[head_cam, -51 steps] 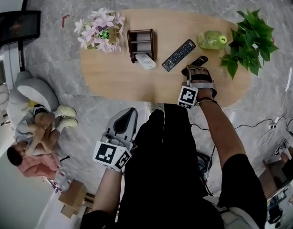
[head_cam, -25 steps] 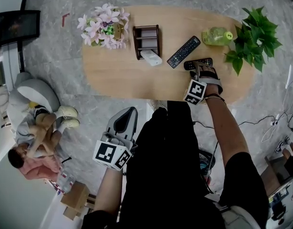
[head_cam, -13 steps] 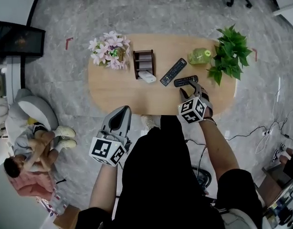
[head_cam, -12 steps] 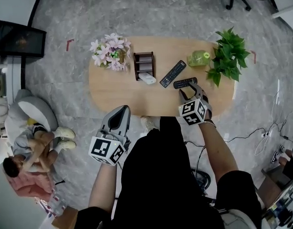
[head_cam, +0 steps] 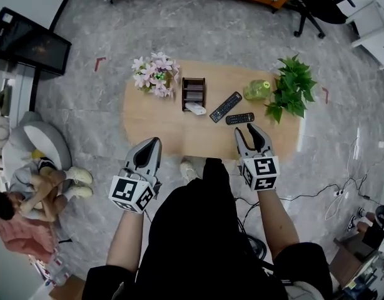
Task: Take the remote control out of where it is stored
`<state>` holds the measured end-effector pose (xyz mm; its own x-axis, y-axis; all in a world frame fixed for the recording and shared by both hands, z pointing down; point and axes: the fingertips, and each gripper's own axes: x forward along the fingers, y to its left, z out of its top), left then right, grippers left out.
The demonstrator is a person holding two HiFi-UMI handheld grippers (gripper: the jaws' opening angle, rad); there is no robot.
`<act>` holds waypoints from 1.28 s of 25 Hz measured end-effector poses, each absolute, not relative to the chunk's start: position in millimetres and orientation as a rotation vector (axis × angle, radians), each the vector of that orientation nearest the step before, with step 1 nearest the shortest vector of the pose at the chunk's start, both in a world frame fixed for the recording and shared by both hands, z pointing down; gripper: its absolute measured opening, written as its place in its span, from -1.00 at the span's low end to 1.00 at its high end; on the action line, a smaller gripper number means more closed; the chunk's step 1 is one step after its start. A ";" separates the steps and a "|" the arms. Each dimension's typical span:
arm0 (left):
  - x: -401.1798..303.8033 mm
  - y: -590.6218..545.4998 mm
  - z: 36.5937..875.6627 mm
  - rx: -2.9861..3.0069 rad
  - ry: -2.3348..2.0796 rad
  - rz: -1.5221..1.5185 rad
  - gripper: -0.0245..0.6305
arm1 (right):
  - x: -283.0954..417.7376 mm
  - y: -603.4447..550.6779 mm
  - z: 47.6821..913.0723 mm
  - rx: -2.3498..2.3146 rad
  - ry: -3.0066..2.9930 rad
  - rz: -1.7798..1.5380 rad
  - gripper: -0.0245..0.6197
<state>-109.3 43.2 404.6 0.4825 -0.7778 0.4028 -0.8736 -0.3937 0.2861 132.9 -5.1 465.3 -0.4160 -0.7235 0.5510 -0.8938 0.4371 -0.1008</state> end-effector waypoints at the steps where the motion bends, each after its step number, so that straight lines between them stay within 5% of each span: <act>1: -110.0 46.7 404.6 2.278 -1.364 0.283 -0.91 | 131.2 -2.5 464.7 1.366 -2.266 0.536 -0.42; 17: -77.9 46.7 451.1 2.238 -1.259 0.345 -0.90 | 95.5 -2.4 526.4 1.056 -2.196 0.362 -0.42; 32: -159.0 61.4 472.3 1.891 -1.587 0.299 -0.90 | -3.2 -42.6 665.9 0.334 -1.984 -0.146 -0.42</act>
<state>-159.0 61.4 472.3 0.2442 -0.7969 0.5525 -0.9433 -0.0632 0.3258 -3.2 -42.6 665.9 -0.3929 -0.2988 0.8697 -0.1682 0.9531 0.2514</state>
